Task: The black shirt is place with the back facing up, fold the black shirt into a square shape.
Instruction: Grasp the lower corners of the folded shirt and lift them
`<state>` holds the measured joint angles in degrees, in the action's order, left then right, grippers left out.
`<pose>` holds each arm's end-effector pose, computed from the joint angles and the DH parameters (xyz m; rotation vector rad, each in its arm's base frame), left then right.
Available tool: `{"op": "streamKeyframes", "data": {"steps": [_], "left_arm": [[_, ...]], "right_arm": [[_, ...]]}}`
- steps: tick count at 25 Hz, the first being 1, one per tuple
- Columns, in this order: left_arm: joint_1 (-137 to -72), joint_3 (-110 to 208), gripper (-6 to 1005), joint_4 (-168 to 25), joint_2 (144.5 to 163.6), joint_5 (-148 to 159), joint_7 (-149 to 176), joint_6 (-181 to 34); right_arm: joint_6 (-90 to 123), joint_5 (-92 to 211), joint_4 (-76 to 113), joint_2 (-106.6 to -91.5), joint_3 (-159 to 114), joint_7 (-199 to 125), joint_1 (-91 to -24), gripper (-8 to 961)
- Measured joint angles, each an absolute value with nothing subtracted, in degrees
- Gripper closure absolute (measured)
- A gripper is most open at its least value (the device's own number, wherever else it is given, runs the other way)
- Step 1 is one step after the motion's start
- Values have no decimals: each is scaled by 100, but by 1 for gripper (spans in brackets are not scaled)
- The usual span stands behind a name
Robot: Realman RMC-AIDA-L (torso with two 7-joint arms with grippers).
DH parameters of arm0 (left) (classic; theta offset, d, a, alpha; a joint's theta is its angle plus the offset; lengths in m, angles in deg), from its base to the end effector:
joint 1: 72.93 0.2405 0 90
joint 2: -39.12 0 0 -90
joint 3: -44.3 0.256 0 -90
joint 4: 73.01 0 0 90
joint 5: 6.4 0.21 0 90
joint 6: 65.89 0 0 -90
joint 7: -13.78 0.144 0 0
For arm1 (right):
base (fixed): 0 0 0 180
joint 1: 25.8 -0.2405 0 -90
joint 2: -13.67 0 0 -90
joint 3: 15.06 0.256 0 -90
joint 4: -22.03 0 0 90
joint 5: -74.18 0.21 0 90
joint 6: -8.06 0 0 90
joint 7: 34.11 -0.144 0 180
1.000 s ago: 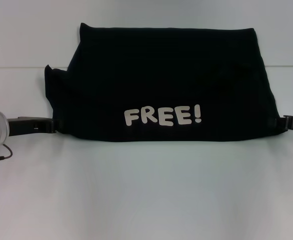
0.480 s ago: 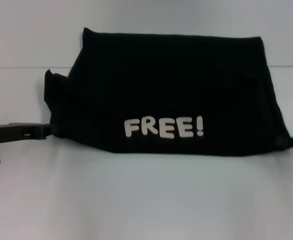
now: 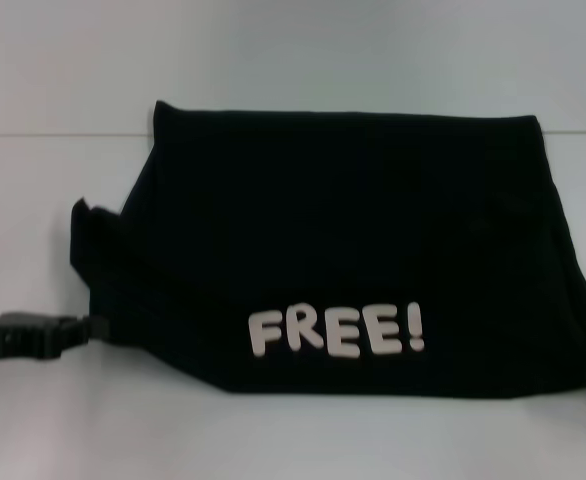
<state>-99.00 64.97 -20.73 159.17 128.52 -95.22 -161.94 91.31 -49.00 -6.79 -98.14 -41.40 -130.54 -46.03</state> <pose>-0.3206 0.2987 0.0563 -2.3944 -1.3759 -0.5330 0.3800 0.2736 0.0422 -2.2548 1.4232 0.5916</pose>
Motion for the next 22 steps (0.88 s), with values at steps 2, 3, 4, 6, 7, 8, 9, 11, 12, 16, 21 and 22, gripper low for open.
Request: {"op": "streamKeyframes", "data": {"steps": [2,3,4,6,7,8,9,11,12,16,21,22], "left_arm": [[-9796,6414,989,-2031,15924,12852,-9432,-16494],[-9748,6373,988,-2016,15924,12852,-9388,-16640],[-9714,6342,988,-2005,15924,12852,-9357,-16740],[-9620,6255,988,-1991,15926,12852,-9267,-16984],[-9574,6210,988,-1989,15926,12852,-9225,-17100],[-9540,6166,987,-1987,15927,12852,-9195,-17190],[-9502,6119,987,-1985,15927,12852,-9166,-17269],[-9410,5971,987,-1979,15927,12860,-9067,-17466],[-9383,5920,987,-1978,15927,12862,-9019,-17538],[-9232,5722,986,-1976,15929,12872,-8787,-17909],[-9125,5607,985,-1966,15940,12881,-8600,-18306],[-9105,5605,985,-1958,15944,12888,-8598,-18328]], "right_arm": [[9264,-4914,-680,-9790,-4115,-12866,-4497,953],[9337,-4918,-680,-9775,-4114,-12763,-4443,953],[9406,-4923,-680,-9759,-4121,-12656,-4389,953],[9526,-4977,-680,-9731,-4130,-12470,-4322,953],[9591,-5034,-680,-9714,-4130,-12371,-4287,953],[9637,-5088,-681,-9703,-4121,-12305,-4268,954],[9684,-5149,-681,-9692,-4112,-12253,-4255,954],[9742,-5263,-682,-9683,-4110,-12200,-4231,954],[9775,-5314,-684,-9678,-4108,-12178,-4210,954],[9958,-5370,-712,-9672,-4096,-12011,-4104,954],[10264,-5373,-884,-9635,-4089,-11934,-3945,954],[10336,-5375,-900,-9625,-4086,-11911,-3915,954]]}}
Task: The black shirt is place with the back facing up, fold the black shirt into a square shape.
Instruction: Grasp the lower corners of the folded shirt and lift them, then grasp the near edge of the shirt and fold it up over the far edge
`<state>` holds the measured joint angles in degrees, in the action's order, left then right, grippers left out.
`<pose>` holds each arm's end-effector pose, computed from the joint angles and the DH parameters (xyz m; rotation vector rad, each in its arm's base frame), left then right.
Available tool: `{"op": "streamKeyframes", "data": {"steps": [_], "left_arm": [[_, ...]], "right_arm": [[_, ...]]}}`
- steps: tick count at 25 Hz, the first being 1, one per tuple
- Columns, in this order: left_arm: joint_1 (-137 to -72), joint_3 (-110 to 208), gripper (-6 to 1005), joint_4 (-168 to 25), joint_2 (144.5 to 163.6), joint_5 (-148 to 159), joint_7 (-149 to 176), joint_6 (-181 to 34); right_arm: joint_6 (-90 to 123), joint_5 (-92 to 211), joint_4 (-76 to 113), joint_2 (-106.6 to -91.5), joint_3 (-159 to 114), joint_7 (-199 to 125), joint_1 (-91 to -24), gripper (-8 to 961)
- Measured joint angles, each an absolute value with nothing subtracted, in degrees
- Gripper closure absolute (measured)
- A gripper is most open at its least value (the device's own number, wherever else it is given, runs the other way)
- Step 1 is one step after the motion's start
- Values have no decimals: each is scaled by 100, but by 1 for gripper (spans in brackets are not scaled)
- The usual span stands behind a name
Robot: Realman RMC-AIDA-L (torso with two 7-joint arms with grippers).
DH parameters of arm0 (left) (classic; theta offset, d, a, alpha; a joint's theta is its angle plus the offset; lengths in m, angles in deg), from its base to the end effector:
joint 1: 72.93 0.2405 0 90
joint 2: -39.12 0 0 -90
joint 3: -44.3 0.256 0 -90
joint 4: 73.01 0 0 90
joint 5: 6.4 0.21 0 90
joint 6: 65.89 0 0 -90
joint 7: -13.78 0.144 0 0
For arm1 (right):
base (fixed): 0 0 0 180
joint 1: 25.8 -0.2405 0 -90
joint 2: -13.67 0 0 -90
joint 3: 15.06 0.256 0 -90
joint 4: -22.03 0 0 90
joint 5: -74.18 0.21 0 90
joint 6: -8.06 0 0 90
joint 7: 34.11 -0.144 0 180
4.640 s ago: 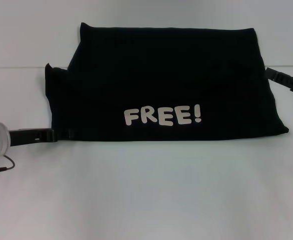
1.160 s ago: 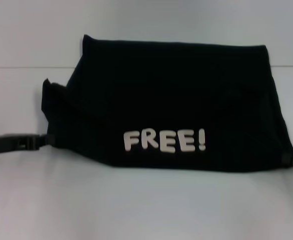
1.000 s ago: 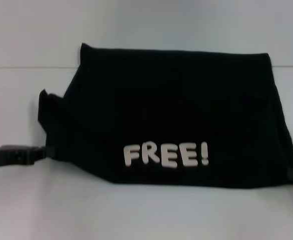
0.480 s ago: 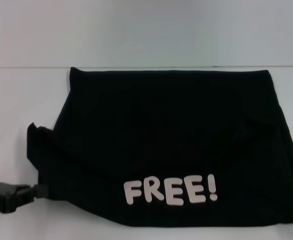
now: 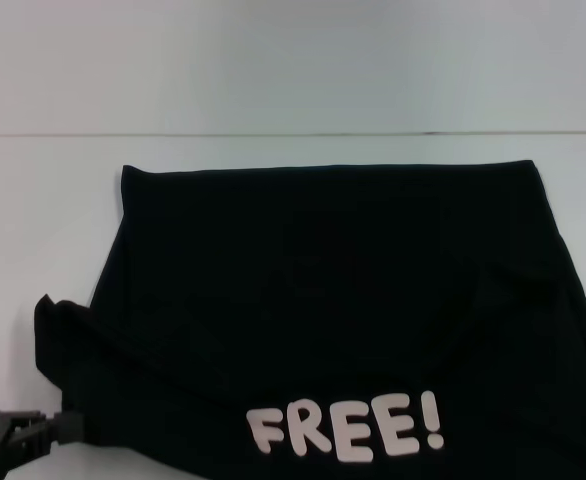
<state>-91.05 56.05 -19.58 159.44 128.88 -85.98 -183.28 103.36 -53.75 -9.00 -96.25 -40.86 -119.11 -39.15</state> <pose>-0.3289 0.2134 0.0672 -2.5388 -1.3767 -0.7673 0.3952 0.2100 0.0560 -2.4661 1.2894 0.5207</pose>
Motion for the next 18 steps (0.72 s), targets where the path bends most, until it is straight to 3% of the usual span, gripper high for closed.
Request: {"op": "streamKeyframes", "data": {"steps": [9,18], "left_arm": [[-8877,5589,983,-1895,15991,13021,-8592,-18384],[-8907,5593,982,-1901,15987,13020,-8636,-18408]], "right_arm": [[10595,-5445,-922,-9500,-4014,-11620,-3714,953],[10633,-5675,-926,-9478,-3862,-11585,-3775,953]]}}
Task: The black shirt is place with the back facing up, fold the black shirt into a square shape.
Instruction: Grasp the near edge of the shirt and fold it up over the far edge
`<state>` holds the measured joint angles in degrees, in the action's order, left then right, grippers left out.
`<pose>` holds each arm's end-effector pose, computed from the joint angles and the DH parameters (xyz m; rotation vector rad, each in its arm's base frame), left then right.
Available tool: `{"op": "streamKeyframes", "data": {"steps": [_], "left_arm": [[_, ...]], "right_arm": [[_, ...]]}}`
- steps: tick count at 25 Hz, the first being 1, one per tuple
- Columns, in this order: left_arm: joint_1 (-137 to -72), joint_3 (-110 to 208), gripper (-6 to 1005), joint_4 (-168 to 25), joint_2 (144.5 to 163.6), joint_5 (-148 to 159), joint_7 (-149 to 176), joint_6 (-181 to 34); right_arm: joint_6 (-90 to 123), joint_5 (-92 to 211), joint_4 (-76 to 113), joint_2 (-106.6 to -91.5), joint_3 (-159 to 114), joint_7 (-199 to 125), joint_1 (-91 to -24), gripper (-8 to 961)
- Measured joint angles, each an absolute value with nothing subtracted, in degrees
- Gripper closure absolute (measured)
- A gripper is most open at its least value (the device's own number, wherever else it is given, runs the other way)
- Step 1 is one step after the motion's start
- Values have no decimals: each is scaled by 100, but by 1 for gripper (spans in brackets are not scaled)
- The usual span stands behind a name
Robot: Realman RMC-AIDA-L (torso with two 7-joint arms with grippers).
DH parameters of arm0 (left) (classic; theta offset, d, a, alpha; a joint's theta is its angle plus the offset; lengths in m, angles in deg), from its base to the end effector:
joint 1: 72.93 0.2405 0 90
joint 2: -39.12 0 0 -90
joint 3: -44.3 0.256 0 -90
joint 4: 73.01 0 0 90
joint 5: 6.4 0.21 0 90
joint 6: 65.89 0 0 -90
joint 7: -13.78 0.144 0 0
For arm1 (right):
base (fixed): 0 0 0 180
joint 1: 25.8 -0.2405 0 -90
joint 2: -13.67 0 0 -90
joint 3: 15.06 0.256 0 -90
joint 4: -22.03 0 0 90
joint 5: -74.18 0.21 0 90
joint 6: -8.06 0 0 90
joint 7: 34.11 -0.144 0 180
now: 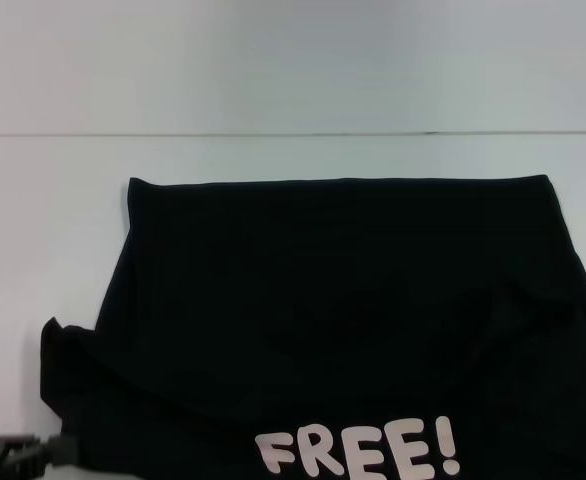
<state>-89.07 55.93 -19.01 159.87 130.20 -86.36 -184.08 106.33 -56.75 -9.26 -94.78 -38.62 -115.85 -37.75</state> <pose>-0.3352 0.1987 0.0647 -2.5212 -1.4436 -0.7476 0.4027 0.1937 0.0682 -2.5014 1.2536 0.4844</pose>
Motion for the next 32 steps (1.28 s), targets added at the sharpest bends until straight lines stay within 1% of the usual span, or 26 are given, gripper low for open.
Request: {"op": "streamKeyframes", "data": {"steps": [3,4,6,10,12,14,15,17,22,32], "left_arm": [[-9048,5588,981,-1927,15945,12993,-8703,-18406],[-9291,5587,981,-1984,15871,12946,-8813,-18373],[-9567,5583,981,-2063,15786,12888,-8924,-18317],[-10308,5615,980,-2423,15530,12727,-9205,-17848],[-10753,5722,980,-2784,15355,12730,-9344,-17334],[-11105,5954,980,-3176,15205,12747,-9444,-16756],[-11235,6101,979,-3312,15165,12749,-9490,-16495],[-11419,6468,979,-3447,15148,12753,-9658,-15751],[-11651,7162,978,-3637,15213,12752,-9989,-14032],[-11718,7521,976,-3774,15401,12748,-9997,-12503]], "right_arm": [[10722,-5655,-931,-9479,-3617,-11585,-3868,954],[10768,-5642,-953,-9478,-3453,-11584,-3933,954],[10831,-5642,-1005,-9479,-3107,-11578,-4092,954],[10767,-5640,-1056,-9476,-2760,-11621,-4603,954],[10536,-5649,-1042,-9481,-2741,-11753,-4880,954],[10184,-5662,-1019,-9518,-2749,-11922,-5117,954],[10007,-5664,-1009,-9548,-2760,-11989,-5220,954],[9596,-5667,-986,-9612,-2776,-12126,-5416,954],[8830,-5660,-886,-9755,-2790,-12336,-5853,953],[6677,-5635,-244,-9799,-3194,-12614,-6607,932]]}}
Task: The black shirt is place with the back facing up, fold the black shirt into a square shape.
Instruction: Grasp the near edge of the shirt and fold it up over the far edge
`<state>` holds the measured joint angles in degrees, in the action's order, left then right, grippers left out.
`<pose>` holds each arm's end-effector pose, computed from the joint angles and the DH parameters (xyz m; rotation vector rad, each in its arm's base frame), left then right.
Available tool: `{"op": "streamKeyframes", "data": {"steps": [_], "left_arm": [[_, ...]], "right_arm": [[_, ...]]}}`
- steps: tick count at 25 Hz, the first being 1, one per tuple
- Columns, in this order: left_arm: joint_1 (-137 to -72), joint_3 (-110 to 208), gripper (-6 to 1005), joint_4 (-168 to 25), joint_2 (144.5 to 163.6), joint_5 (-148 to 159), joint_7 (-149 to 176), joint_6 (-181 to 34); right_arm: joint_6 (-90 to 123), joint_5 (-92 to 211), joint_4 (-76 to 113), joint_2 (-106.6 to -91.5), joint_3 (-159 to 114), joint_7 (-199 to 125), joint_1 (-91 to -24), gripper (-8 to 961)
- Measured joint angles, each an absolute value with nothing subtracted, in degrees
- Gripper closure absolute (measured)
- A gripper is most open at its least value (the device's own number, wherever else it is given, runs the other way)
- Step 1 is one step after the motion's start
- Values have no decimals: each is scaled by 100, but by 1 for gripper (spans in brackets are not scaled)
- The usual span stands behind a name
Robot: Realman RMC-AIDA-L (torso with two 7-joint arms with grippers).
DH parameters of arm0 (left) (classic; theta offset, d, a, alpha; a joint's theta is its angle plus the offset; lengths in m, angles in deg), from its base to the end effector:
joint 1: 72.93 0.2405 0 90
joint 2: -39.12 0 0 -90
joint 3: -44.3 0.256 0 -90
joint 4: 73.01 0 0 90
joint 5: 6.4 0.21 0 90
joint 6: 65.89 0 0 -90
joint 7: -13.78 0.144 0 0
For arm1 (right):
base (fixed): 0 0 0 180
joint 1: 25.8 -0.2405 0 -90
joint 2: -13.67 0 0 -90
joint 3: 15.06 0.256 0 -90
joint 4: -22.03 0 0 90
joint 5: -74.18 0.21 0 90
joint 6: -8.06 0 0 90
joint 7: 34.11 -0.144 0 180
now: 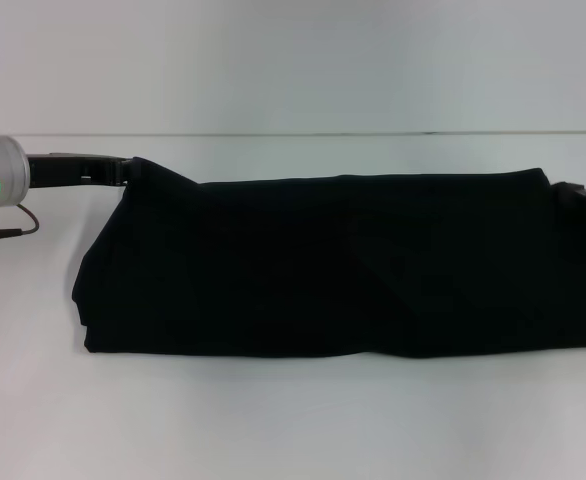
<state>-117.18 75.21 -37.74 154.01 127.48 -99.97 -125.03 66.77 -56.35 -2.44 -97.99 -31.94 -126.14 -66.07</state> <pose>-0.2726 0.4396 0.0460 -2.1734 -1.1627 -0.3721 0.3270 0.4115 0.0531 -2.1189 1.0810 0.4356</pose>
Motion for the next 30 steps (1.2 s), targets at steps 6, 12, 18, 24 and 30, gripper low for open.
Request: {"op": "streamKeyframes", "data": {"steps": [6,12,18,24,30], "left_arm": [[-11713,7723,975,-3909,15432,12755,-10000,-12002],[-11750,7750,974,-3918,15473,12784,-9997,-11672],[-11793,7752,973,-3918,15478,12790,-9982,-11517],[-11802,7752,972,-3910,15481,12791,-9986,-11385],[-11814,7753,971,-3900,15489,12763,-10002,-11277]], "right_arm": [[5746,-5635,53,-9911,-3410,-12599,-6949,917],[5078,-5625,121,-10084,-3505,-12490,-7194,903],[4741,-5624,107,-10119,-3512,-12485,-7396,889],[4578,-5624,104,-10099,-3561,-12484,-7597,874],[4313,-5625,143,-10091,-3605,-12498,-7725,860]]}}
